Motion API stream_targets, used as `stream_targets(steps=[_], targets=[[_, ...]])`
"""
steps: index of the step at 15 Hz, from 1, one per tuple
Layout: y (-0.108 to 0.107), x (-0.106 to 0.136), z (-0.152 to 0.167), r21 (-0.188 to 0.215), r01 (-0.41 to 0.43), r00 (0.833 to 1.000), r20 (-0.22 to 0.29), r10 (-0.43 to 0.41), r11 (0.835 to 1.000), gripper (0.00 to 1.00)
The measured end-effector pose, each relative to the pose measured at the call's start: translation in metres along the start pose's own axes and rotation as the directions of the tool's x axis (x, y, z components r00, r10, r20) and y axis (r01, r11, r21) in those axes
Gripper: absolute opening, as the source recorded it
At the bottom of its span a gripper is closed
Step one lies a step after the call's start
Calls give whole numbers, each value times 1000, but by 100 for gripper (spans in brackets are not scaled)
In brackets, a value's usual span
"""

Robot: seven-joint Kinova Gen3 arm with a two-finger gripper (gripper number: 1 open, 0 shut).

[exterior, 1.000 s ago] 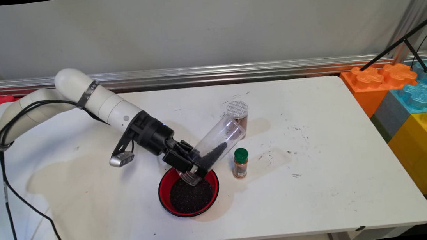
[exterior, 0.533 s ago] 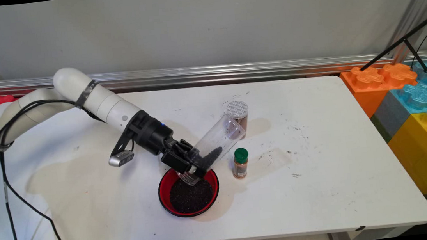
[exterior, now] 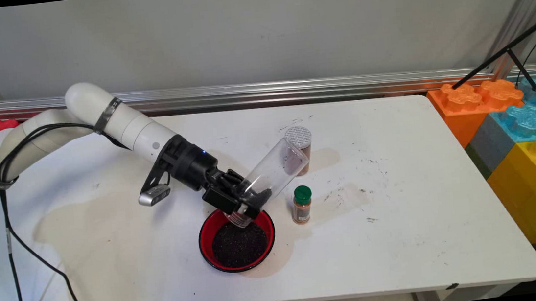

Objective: Pour the black seasoning powder in the red bowl

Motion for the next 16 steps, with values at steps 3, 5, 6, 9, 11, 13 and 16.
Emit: stream_targets(steps=[3, 5, 6, 9, 11, 13, 16], targets=[[-1, -3, -1, -4, -23, 1000, 10, 23, 1000, 0], [-2, -5, -1, -6, -40, 999, 16, 40, 999, 0], [-2, -6, -2, -7, -47, 999, 19, 47, 999, 0], [-3, -9, -3, -13, -76, 997, 29, 77, 997, 0], [-4, -11, -4, -18, -100, 994, 35, 100, 995, 0], [-4, -12, -4, -23, -121, 992, 40, 121, 992, 0], [-6, -14, -6, -28, -152, 987, 46, 153, 988, 0]])
